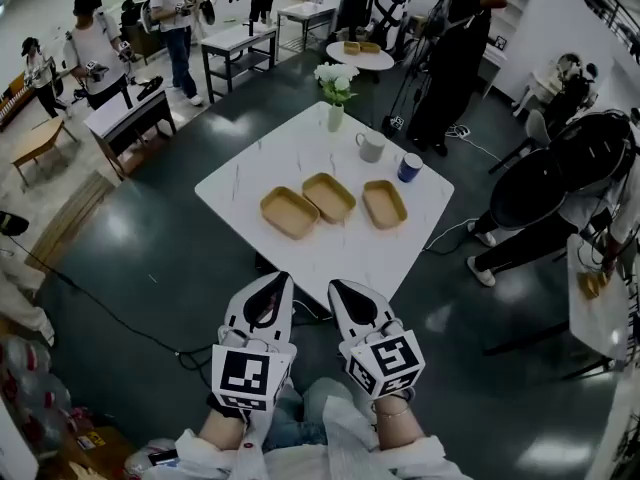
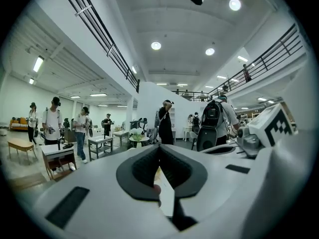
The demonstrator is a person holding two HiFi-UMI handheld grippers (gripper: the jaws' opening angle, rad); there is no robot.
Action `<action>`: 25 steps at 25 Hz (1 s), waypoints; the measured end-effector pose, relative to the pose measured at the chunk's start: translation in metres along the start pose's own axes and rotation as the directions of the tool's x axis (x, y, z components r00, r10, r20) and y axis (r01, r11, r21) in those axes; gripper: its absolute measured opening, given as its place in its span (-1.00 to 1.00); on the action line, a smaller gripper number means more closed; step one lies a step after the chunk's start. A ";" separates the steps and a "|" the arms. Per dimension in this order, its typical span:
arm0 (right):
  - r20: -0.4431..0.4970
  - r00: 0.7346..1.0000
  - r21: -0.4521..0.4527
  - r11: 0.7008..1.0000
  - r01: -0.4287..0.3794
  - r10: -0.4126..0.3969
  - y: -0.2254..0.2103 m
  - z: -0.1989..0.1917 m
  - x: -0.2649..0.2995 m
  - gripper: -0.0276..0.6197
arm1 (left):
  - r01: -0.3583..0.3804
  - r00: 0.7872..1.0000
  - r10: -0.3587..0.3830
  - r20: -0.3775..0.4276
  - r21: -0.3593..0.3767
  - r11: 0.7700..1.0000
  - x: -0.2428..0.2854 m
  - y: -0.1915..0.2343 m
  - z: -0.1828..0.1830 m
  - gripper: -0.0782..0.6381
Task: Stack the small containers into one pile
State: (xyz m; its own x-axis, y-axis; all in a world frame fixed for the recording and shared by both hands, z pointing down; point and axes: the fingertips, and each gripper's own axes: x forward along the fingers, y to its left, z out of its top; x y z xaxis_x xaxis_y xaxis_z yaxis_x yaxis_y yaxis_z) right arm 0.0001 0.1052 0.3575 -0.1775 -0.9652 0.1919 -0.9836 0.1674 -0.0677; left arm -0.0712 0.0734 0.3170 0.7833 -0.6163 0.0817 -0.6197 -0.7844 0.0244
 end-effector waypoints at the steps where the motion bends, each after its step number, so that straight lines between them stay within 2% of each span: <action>1: -0.005 1.000 0.003 1.000 0.007 -0.007 -0.002 -0.001 0.004 -0.88 | 0.006 1.000 -0.006 -0.005 -0.002 1.000 0.004 0.003 -0.003 -0.73; 6: -0.046 0.998 0.019 0.999 0.035 -0.034 -0.013 -0.012 0.023 -0.88 | 0.029 0.999 -0.030 -0.036 -0.020 0.999 0.023 0.017 -0.014 -0.73; 13: -0.084 0.996 0.027 0.999 0.030 -0.028 -0.044 -0.022 0.060 -0.88 | 0.027 0.998 -0.029 -0.057 -0.029 0.999 0.067 0.035 -0.024 -0.73; 25: -0.134 0.991 0.023 1.000 -0.008 0.011 -0.123 0.000 0.141 -0.88 | -0.033 0.998 0.031 -0.060 -0.031 0.999 0.170 0.085 -0.001 -0.73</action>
State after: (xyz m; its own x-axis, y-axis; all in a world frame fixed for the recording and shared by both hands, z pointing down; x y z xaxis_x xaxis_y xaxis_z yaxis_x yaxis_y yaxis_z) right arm 0.0964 -0.0515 0.3928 -0.1909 -0.9279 0.3202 -0.9811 0.1704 -0.0913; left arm 0.0097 -0.0978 0.3340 0.7595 -0.6348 0.1419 -0.6462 -0.7614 0.0523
